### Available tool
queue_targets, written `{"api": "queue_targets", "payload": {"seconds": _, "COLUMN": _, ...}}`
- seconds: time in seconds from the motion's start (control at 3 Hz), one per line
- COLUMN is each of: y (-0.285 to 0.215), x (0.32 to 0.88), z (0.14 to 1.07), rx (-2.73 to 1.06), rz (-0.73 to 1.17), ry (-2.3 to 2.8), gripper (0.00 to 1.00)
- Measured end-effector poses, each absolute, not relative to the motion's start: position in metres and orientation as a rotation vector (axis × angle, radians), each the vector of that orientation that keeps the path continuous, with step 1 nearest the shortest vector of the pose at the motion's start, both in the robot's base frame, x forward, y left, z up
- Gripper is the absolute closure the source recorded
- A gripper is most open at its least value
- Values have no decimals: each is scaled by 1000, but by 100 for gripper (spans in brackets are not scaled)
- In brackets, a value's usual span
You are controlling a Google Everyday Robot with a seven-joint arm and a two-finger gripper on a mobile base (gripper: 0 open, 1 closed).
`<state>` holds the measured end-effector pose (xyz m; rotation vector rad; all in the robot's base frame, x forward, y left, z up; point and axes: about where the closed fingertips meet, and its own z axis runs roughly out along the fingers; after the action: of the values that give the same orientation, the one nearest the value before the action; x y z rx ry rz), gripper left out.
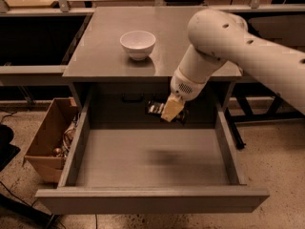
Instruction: Pick rxbar chocolate from top drawer and place on counter
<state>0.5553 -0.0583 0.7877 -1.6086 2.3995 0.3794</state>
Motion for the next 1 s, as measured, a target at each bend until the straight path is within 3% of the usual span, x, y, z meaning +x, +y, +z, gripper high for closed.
{"api": "queue_targets", "payload": {"seconds": 0.33, "y": -73, "x": 578, "z": 831, "rx": -1658, "rz": 380, "ry": 2422, "gripper": 100}}
{"api": "queue_targets", "payload": {"seconds": 1.0, "y": -134, "x": 647, "z": 924, "rx": -1236, "rz": 332, "ry": 2570, "gripper": 100}}
